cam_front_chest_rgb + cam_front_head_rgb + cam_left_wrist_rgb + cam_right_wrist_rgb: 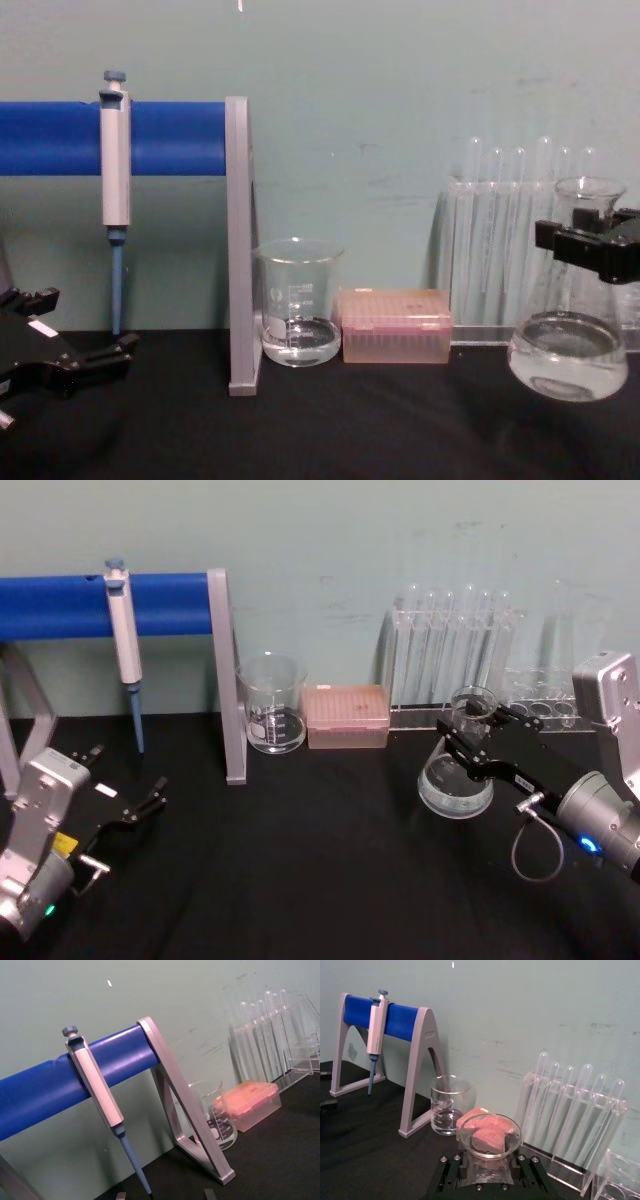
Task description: Grasp the erlenmeyer flask with one hand, shake it three times, then place it back.
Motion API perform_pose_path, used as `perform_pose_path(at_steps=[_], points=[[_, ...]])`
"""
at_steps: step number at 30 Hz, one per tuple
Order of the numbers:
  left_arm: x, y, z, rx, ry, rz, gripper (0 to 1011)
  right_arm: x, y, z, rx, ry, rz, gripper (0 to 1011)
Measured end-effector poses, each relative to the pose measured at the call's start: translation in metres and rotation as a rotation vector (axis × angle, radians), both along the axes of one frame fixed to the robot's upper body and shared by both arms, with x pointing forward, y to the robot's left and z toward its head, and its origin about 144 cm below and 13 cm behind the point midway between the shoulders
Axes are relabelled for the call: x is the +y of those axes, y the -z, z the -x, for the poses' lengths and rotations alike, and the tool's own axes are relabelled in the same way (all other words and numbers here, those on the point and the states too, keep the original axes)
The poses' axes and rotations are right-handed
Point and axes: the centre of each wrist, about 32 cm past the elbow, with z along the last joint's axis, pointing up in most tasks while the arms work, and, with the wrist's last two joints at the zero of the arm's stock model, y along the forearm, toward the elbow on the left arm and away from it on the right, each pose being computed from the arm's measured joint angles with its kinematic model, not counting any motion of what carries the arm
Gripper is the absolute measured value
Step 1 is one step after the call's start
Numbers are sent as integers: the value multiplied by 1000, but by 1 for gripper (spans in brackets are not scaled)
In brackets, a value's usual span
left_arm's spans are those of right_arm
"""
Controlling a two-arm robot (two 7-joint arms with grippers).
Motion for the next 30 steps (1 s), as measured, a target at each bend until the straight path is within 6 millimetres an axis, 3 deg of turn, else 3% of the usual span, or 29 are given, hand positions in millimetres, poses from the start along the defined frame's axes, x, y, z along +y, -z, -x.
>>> perform_pose_path(at_steps=[30], points=[[0, 0, 0, 0, 0, 0, 1001, 38, 3, -16, 27, -211, -42, 451]])
